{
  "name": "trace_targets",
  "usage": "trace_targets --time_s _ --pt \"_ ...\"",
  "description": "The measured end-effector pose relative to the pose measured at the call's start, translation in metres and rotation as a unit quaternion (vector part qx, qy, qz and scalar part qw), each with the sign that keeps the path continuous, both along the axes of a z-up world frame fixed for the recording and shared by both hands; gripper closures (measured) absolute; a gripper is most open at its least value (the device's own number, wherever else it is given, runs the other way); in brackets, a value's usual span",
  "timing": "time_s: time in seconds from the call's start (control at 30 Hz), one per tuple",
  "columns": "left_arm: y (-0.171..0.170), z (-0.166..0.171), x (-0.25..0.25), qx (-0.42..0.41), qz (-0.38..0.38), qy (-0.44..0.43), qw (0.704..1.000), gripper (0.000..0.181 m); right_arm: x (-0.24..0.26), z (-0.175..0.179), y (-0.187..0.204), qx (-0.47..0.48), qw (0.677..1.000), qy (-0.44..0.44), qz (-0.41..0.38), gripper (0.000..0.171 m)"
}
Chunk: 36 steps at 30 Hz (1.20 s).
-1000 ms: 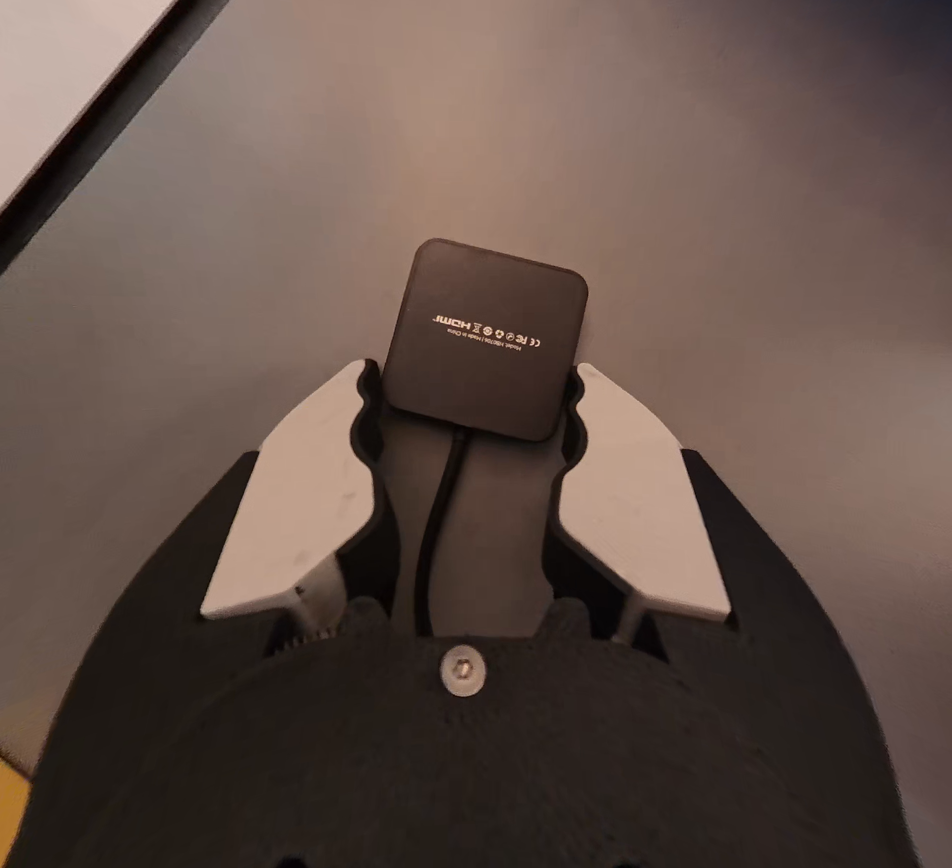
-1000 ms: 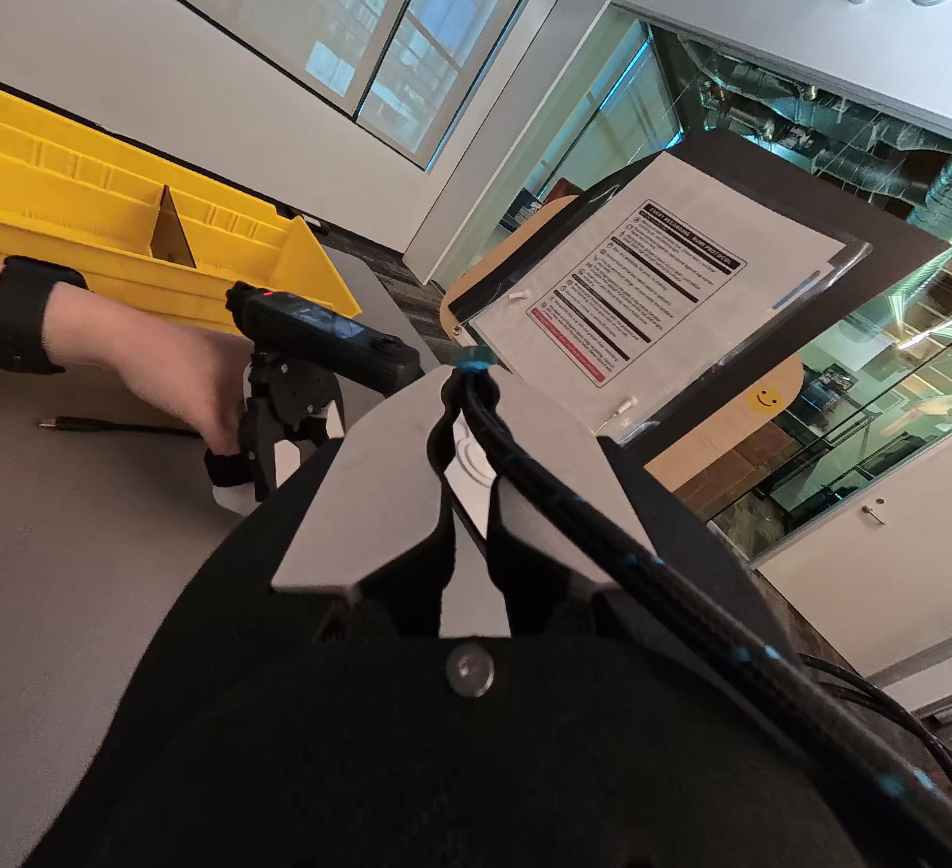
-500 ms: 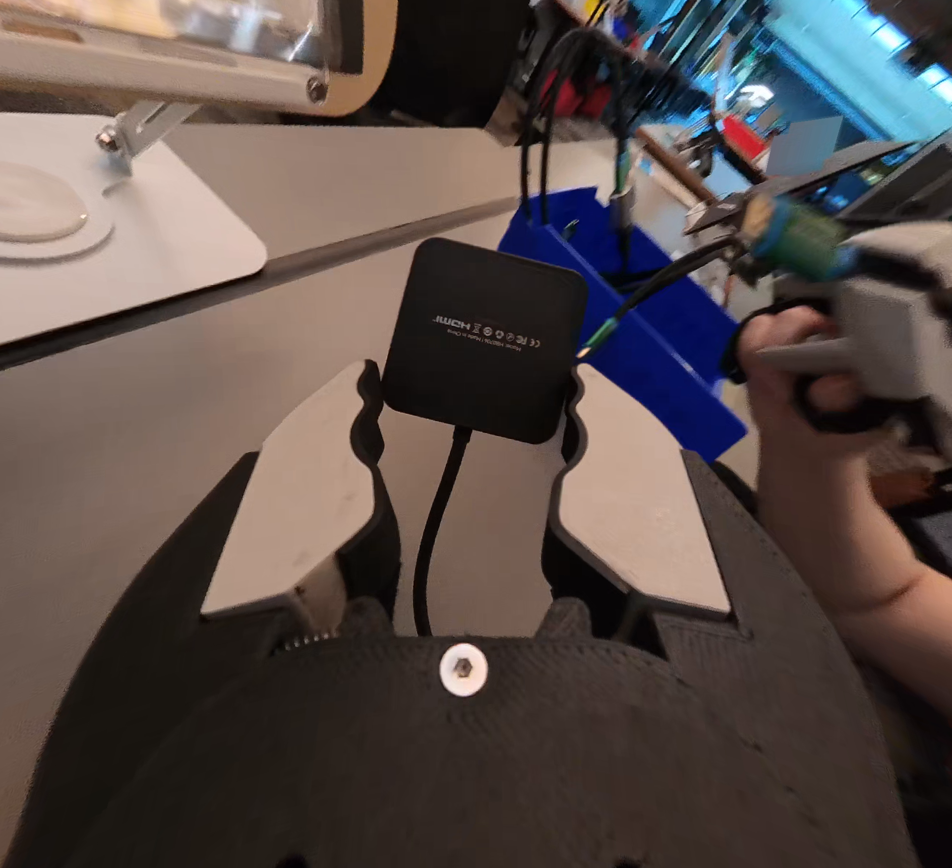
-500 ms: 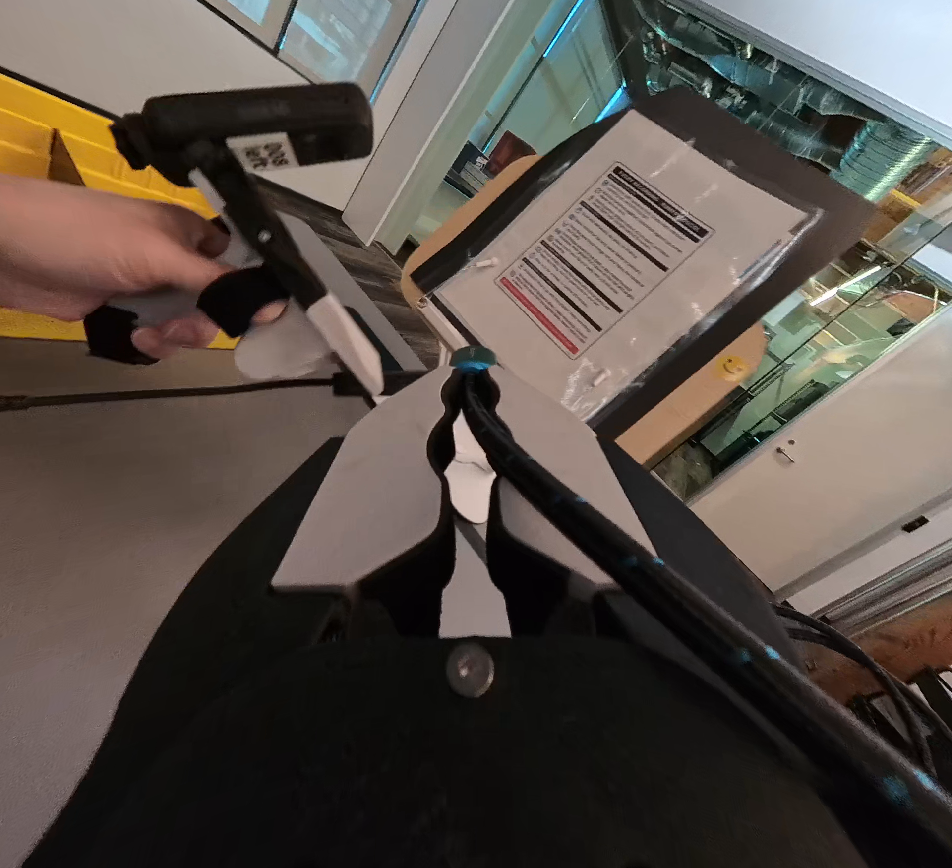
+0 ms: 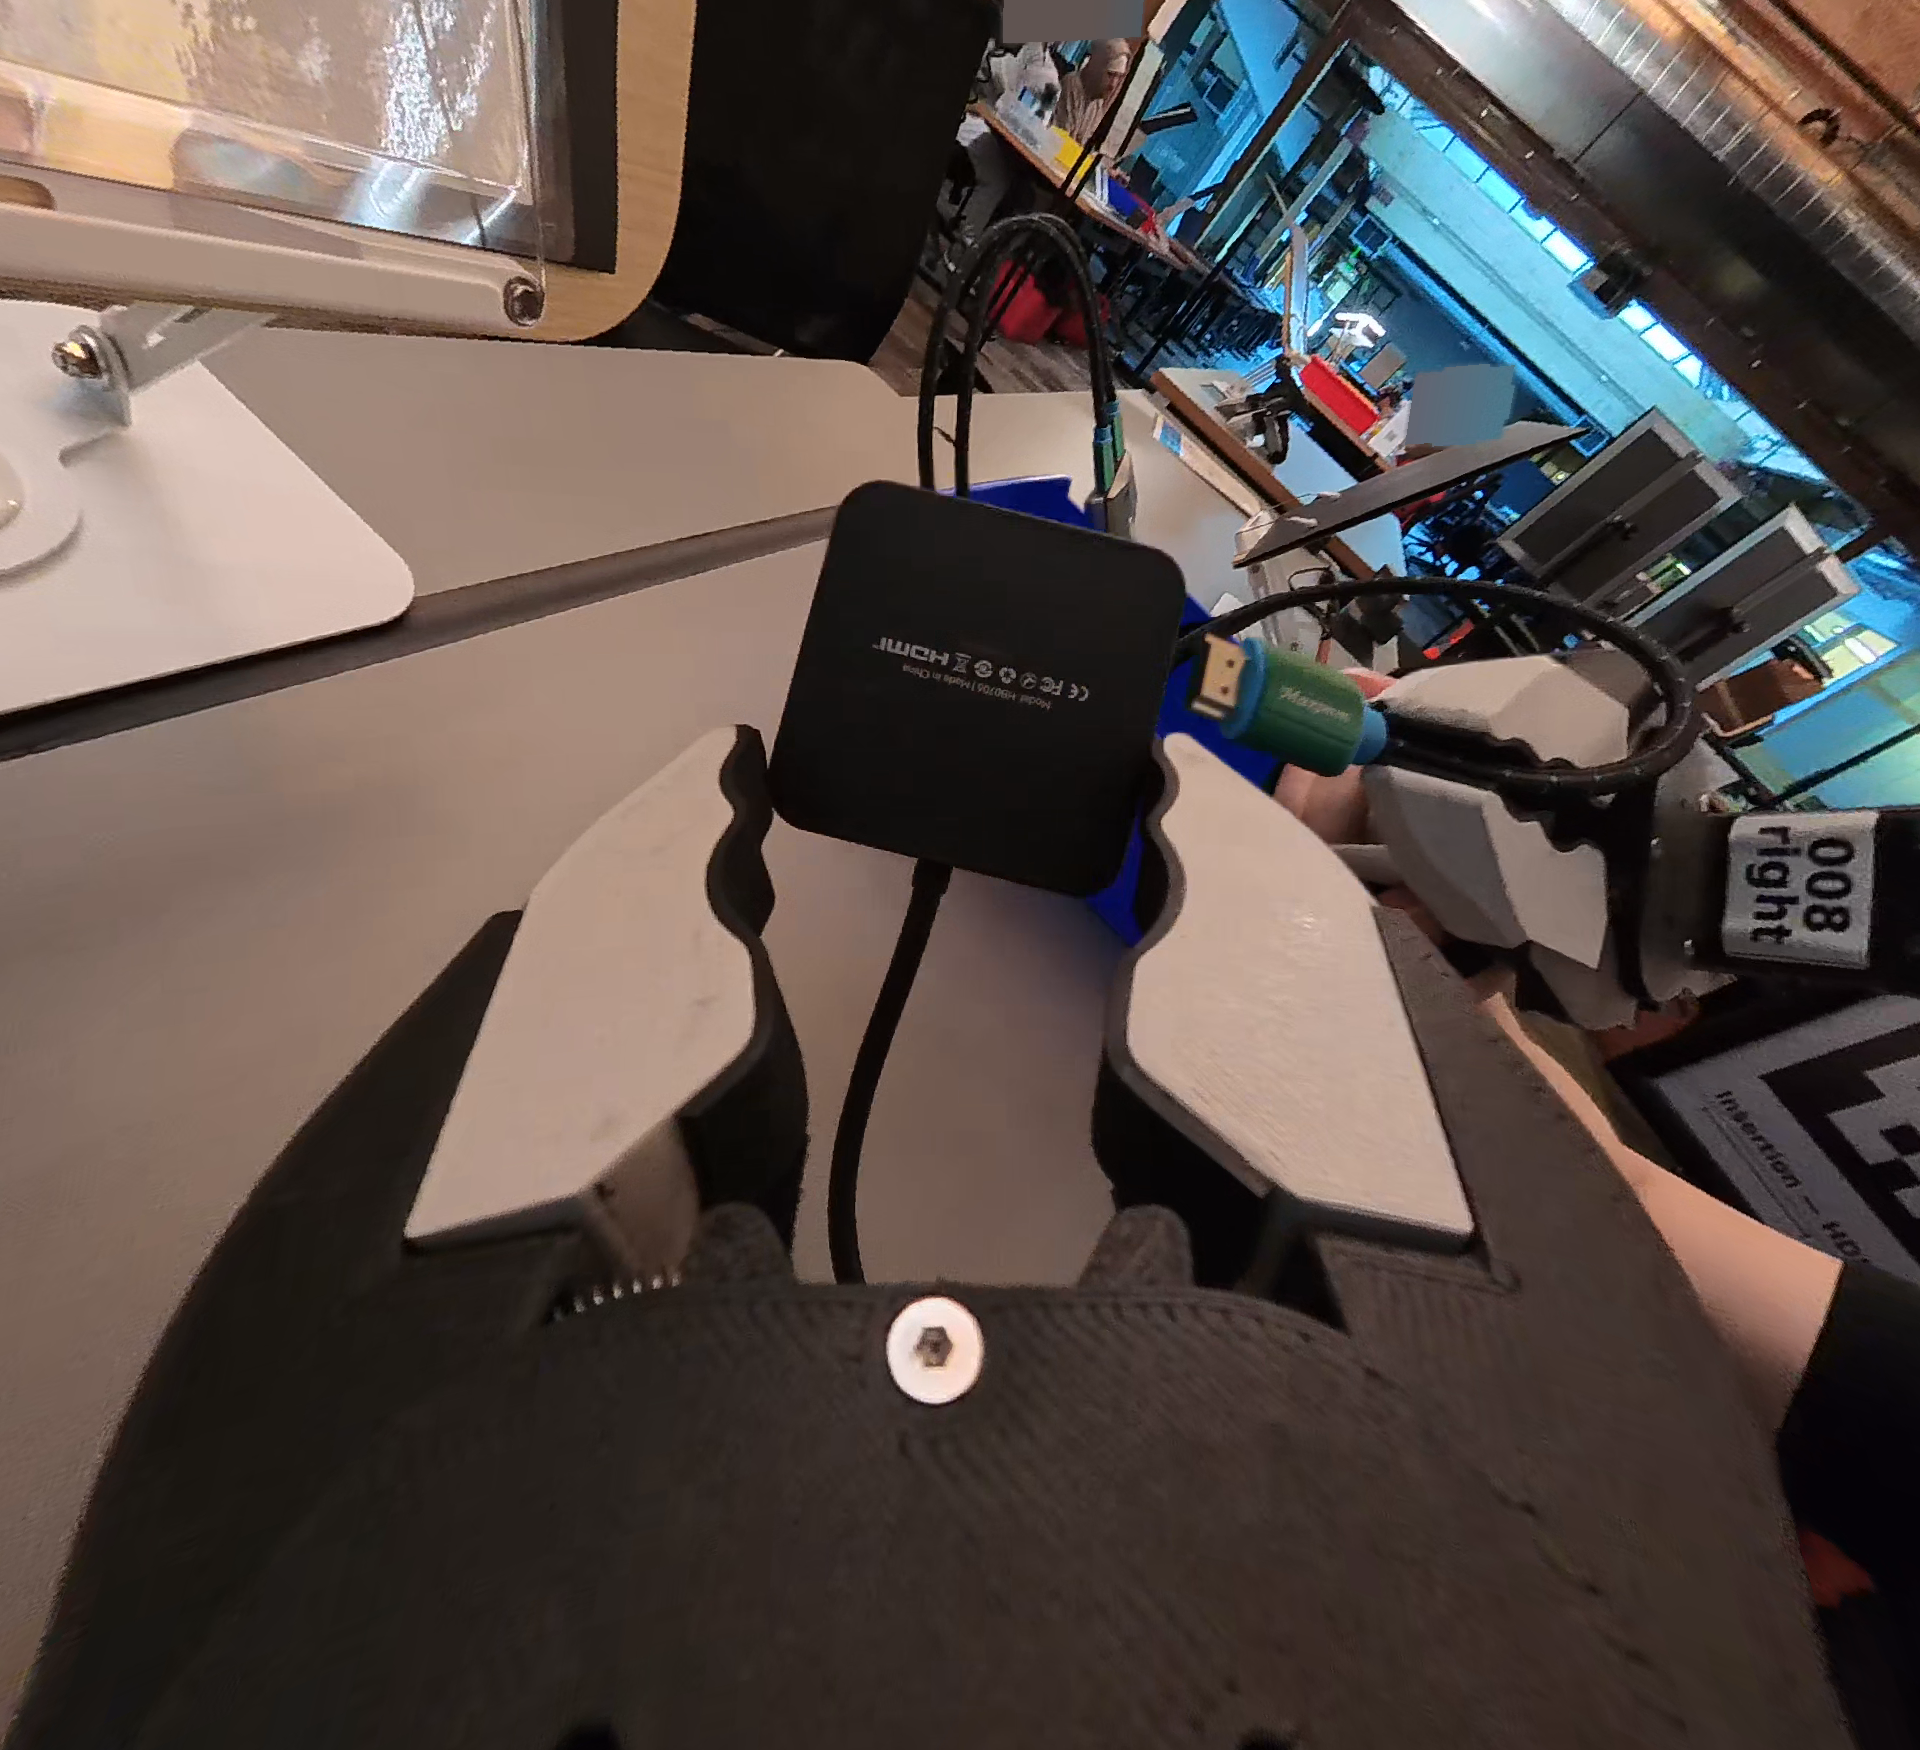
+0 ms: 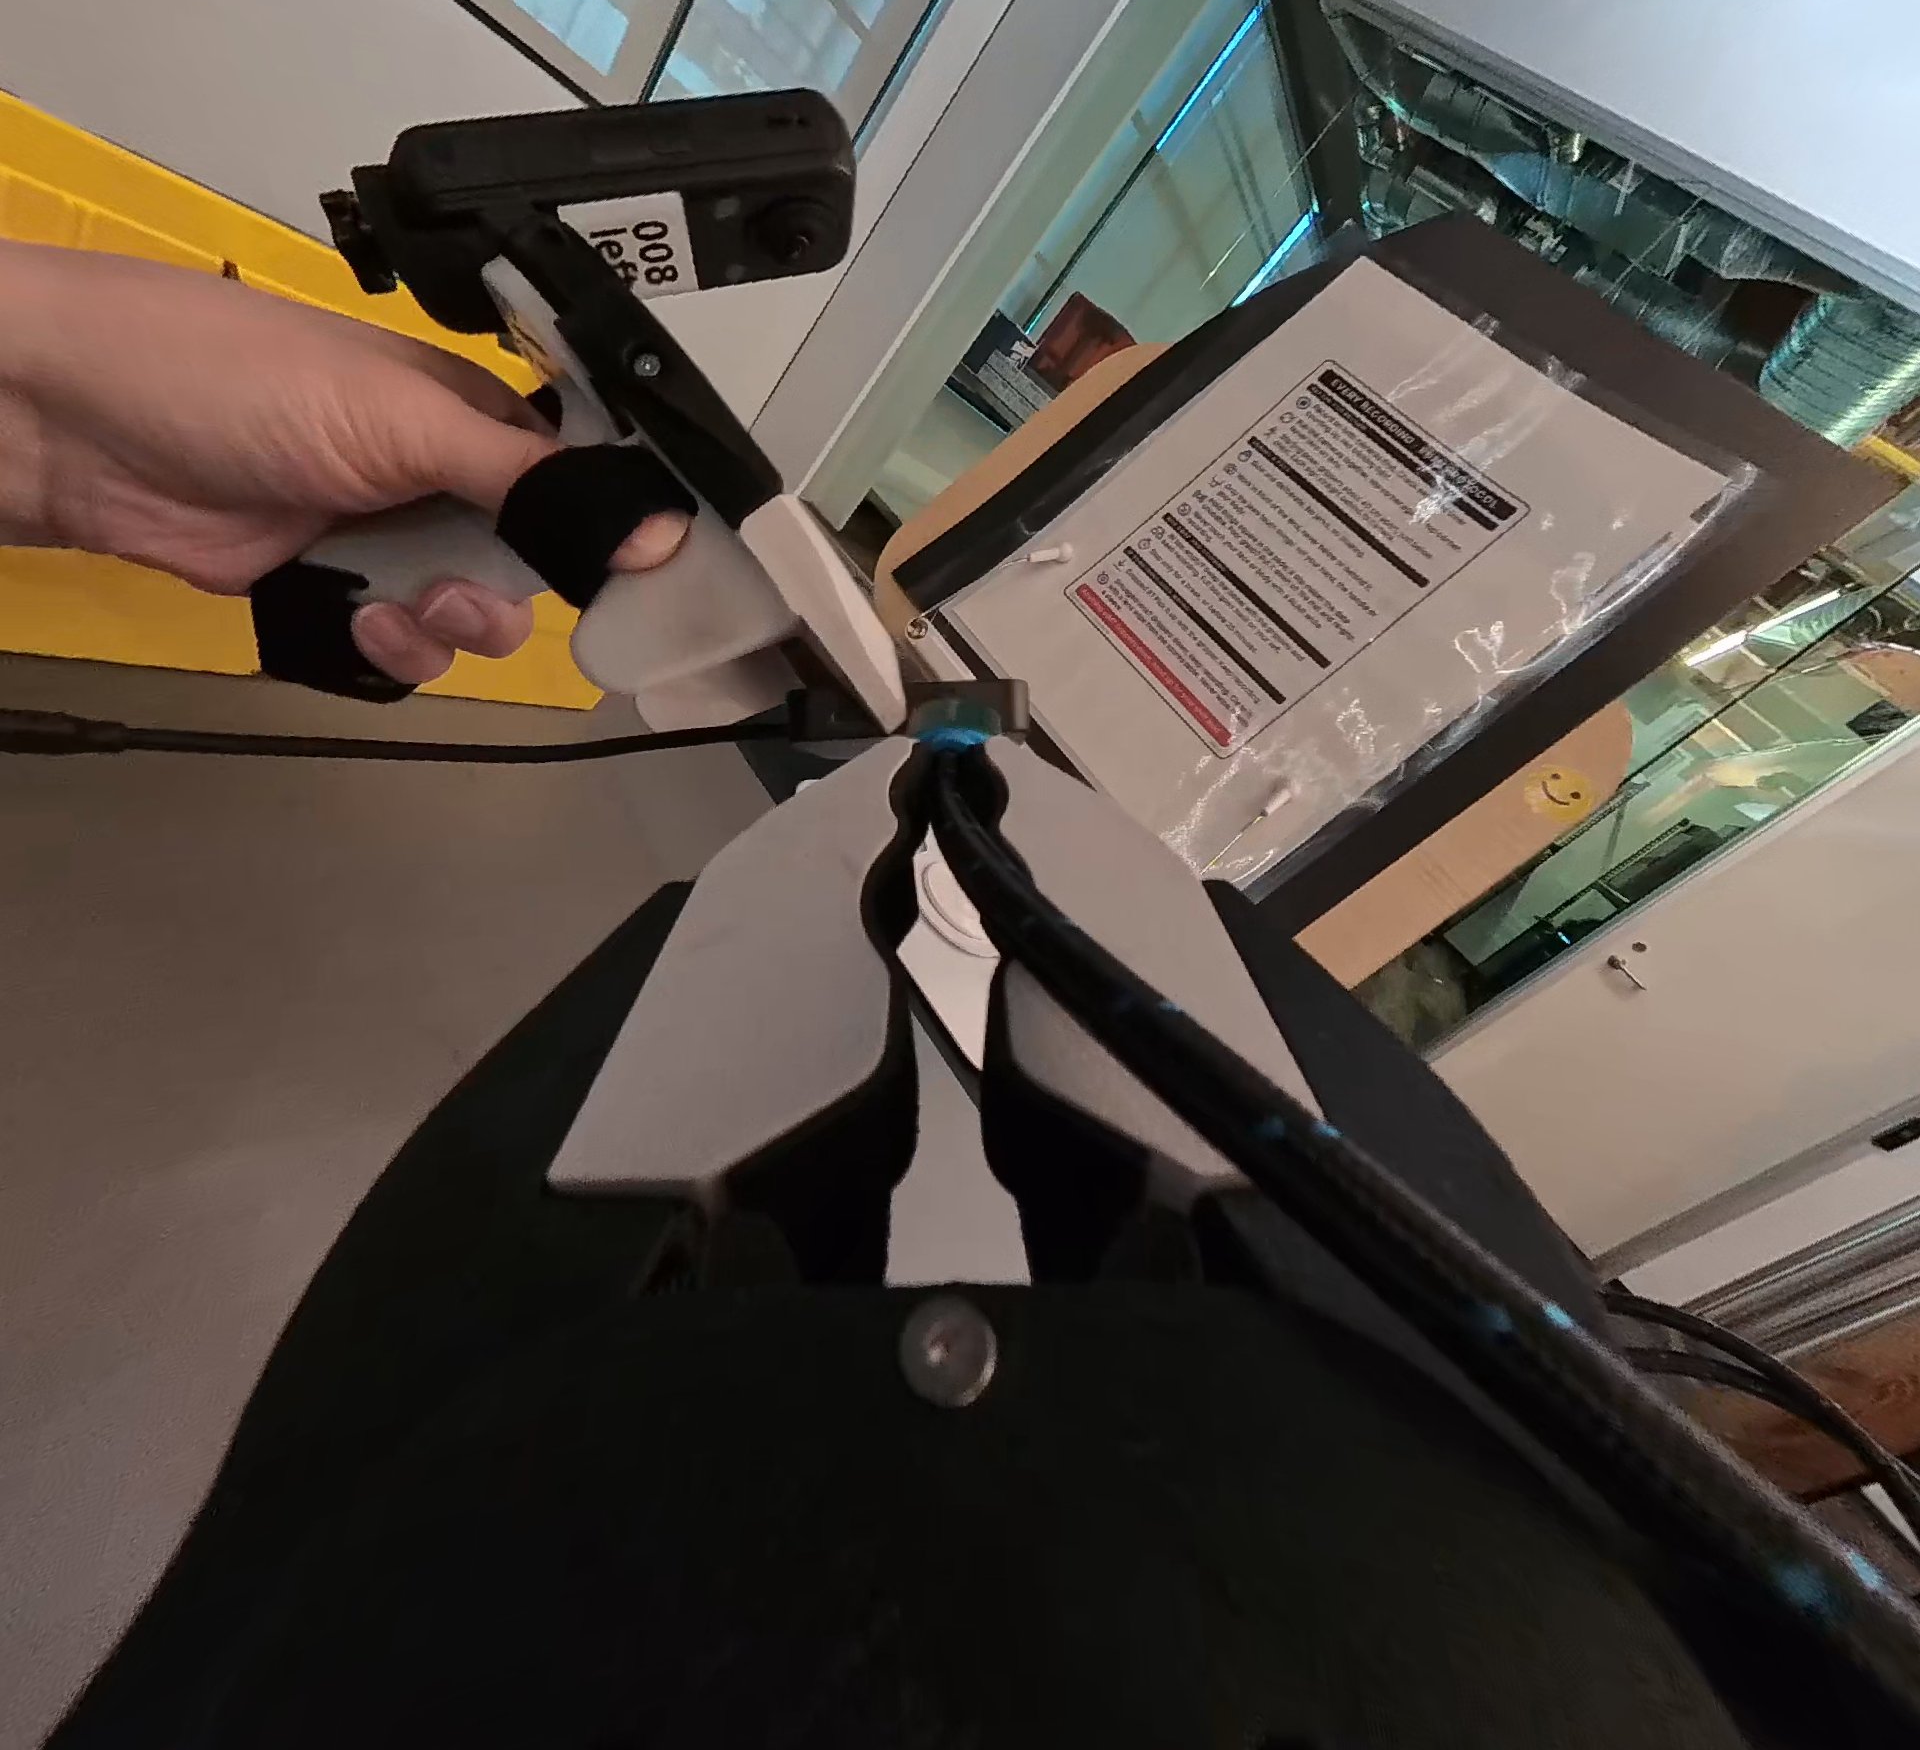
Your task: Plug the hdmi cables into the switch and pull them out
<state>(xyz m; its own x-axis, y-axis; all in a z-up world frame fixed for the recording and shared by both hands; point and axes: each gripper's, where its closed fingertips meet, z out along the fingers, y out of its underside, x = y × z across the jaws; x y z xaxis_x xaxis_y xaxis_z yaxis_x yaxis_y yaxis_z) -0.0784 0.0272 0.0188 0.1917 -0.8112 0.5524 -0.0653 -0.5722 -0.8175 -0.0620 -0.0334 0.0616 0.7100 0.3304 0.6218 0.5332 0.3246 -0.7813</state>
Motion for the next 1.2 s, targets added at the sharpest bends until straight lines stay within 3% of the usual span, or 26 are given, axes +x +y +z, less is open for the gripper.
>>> trace_targets --time_s 0.63,0.93,1.2 --pt "-0.009 0.014 0.001 0.082 -0.011 -0.005 0.997 0.114 -0.002 0.008 -0.006 0.014 1.0 -0.014 0.001 0.163" --pt "-0.008 0.027 -0.005 0.238 0.058 0.059 0.968 0.114 -0.005 0.012 -0.009 0.053 0.997 -0.047 -0.025 0.164" --pt "-0.014 0.032 -0.006 0.234 0.05 0.053 0.969 0.114 -0.008 0.017 -0.014 0.075 0.995 -0.058 -0.03 0.164"
